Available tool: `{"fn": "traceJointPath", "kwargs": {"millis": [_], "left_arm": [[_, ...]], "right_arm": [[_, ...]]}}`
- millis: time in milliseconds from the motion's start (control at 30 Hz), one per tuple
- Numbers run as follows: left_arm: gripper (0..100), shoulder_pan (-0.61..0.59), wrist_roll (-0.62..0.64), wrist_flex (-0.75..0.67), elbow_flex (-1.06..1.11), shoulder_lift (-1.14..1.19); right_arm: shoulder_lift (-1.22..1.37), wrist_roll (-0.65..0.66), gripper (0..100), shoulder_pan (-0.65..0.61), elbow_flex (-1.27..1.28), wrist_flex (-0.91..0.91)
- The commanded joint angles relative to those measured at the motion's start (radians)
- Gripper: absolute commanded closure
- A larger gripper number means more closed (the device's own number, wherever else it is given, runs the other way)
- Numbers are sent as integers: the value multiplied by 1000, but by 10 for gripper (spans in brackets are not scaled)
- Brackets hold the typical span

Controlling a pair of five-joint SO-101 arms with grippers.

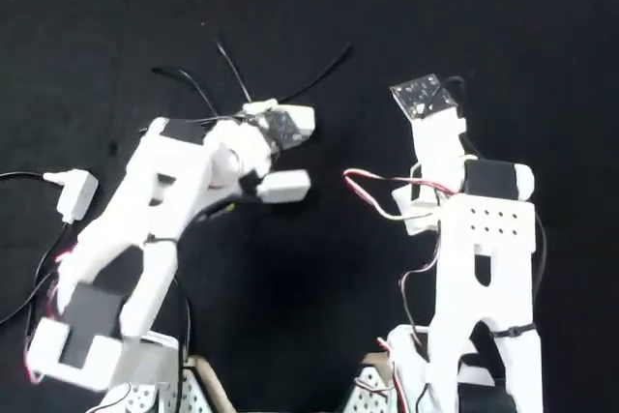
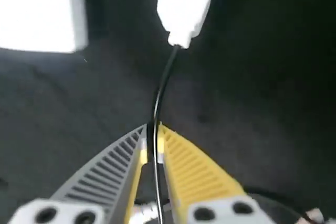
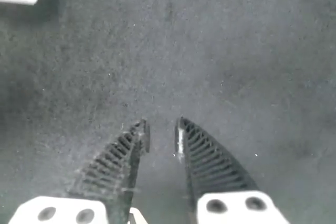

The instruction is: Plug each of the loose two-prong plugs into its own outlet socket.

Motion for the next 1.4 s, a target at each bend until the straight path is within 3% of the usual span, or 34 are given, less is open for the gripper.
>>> {"fn": "traceJointPath", "kwargs": {"millis": [0,300,467,600,700,800,867,1000,1100,1367], "left_arm": [[971,-48,-77,29,137,-187],[964,-268,-269,20,573,-709],[801,-277,-213,21,696,-1008],[656,-191,-163,60,725,-1252],[577,-31,-196,133,731,-1404],[587,107,-75,66,763,-1499],[647,134,-14,-58,817,-1501],[797,131,-46,-334,987,-1416],[800,131,-91,-505,1070,-1306],[758,136,-124,-497,905,-974]], "right_arm": [[2,-2,906,18,-5,-6],[2,-2,905,17,19,-14],[2,-2,906,-25,28,-14],[2,-2,906,-40,54,-35],[2,-2,906,-40,67,-48],[2,-2,906,-38,68,-48],[2,-2,906,-38,70,-48],[2,-2,906,-38,70,-48],[2,-2,906,-40,70,-48],[2,-2,906,-40,70,-48]]}}
